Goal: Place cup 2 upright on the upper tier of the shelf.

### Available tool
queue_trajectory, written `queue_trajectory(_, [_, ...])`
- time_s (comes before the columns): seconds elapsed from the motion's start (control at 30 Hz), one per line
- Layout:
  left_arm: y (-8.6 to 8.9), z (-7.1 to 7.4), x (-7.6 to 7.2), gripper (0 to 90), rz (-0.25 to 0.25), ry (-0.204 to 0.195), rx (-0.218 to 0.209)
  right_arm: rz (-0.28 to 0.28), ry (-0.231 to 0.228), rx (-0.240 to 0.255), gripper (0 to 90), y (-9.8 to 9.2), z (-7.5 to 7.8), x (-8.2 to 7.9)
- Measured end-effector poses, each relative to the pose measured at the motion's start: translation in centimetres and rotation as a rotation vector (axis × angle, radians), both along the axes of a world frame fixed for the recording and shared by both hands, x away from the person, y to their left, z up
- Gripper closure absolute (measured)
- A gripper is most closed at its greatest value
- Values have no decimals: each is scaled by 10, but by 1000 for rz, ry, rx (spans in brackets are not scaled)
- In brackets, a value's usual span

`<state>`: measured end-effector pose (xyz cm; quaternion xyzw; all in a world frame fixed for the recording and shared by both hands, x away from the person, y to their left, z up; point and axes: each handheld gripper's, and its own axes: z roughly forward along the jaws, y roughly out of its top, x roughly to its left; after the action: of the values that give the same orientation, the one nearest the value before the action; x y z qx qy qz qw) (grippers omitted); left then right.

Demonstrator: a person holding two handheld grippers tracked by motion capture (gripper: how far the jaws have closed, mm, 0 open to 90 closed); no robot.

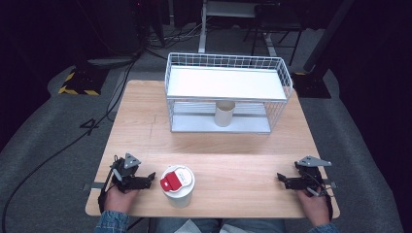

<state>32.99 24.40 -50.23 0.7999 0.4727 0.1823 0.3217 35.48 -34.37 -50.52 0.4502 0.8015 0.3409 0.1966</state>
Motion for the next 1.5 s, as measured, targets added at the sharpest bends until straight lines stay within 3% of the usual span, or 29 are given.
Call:
queue_trajectory(0.33, [4, 17, -23, 95, -52, -59, -76, 0, 0, 0, 72, 0, 0, 0])
queue_trajectory(0.37, [5, 21, -32, 95, -73, -76, -116, 0, 0, 0, 73, 0, 0, 0])
queue_trajectory(0.4, [6, 23, -37, 95, -81, -87, -126, 0, 0, 0, 73, 0, 0, 0])
queue_trajectory(0.6, [4, 32, -62, 93, -148, -133, -152, -2, 0, 0, 72, 0, 0, 0])
queue_trajectory(0.67, [0, 36, -76, 88, -178, -160, -186, -2, 0, 0, 72, 0, 0, 0])
queue_trajectory(0.83, [-13, 41, -90, 75, -234, -183, -224, -2, 0, 0, 72, 0, 0, 0])
queue_trajectory(1.0, [-26, 40, -94, 40, -279, -187, -236, -2, 0, 0, 72, 0, 0, 0])
queue_trajectory(1.27, [-49, 35, -94, 0, -324, -193, -324, -2, 0, 0, 72, 0, 0, 0])
queue_trajectory(1.33, [-54, 32, -89, 0, -351, -184, -376, -2, 0, 0, 72, 0, 0, 0])
queue_trajectory(1.5, [-67, 27, -83, 0, -381, -193, -367, -2, 0, 0, 72, 0, 0, 0])
